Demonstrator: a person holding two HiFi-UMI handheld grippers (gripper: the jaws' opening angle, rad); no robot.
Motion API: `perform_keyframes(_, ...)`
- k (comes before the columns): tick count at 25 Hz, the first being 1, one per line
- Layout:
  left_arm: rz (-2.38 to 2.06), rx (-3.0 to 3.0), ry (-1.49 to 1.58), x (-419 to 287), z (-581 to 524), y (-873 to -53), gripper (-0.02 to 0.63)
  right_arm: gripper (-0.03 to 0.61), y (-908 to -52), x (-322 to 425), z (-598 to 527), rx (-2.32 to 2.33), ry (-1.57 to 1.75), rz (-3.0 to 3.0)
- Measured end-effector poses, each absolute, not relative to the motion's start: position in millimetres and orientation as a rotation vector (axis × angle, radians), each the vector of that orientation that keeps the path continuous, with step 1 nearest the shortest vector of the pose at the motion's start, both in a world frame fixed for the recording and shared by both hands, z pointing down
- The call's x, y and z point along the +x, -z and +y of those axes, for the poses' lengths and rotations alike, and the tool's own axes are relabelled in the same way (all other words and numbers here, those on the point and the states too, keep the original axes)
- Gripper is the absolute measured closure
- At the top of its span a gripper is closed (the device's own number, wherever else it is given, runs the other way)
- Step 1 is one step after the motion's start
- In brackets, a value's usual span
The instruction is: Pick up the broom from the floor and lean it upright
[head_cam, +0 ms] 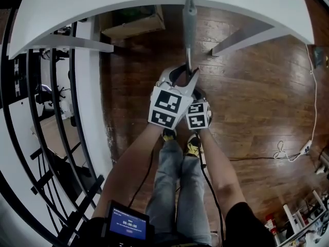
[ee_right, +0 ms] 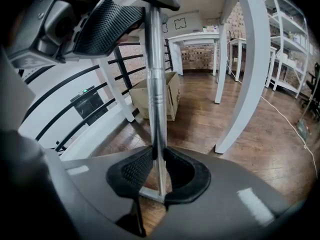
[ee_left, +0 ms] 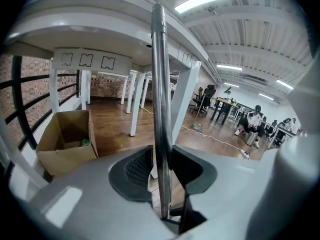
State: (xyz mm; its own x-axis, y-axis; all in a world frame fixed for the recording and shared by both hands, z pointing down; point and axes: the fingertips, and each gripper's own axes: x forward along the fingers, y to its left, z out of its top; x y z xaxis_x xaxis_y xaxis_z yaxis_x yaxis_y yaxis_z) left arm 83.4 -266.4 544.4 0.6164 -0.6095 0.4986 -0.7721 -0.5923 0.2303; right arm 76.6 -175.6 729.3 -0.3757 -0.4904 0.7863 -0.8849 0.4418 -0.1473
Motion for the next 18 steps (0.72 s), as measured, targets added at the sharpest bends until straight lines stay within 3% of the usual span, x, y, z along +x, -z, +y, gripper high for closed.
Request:
perform_keyframes(5,-1.076,2.43,-0.523,85.5,-264.5,-544.0,0.394,0.49,-722.9,74.0,-175.3,1.165,-0.79,-2.062)
perform_keyframes(13,-1.095,2.429,-0.52,86.7,-267.4,-544.4,0.394,0.431,-711.5,71.2,-182.1,1.16,-0.735,-2.144)
perform_keyframes(18,-1.119,2.38,-0.492,79.0,-274.8,-548.7,0.39,0.428,-708.0,76.1,-190.9,1.192,-0.716,-2.162)
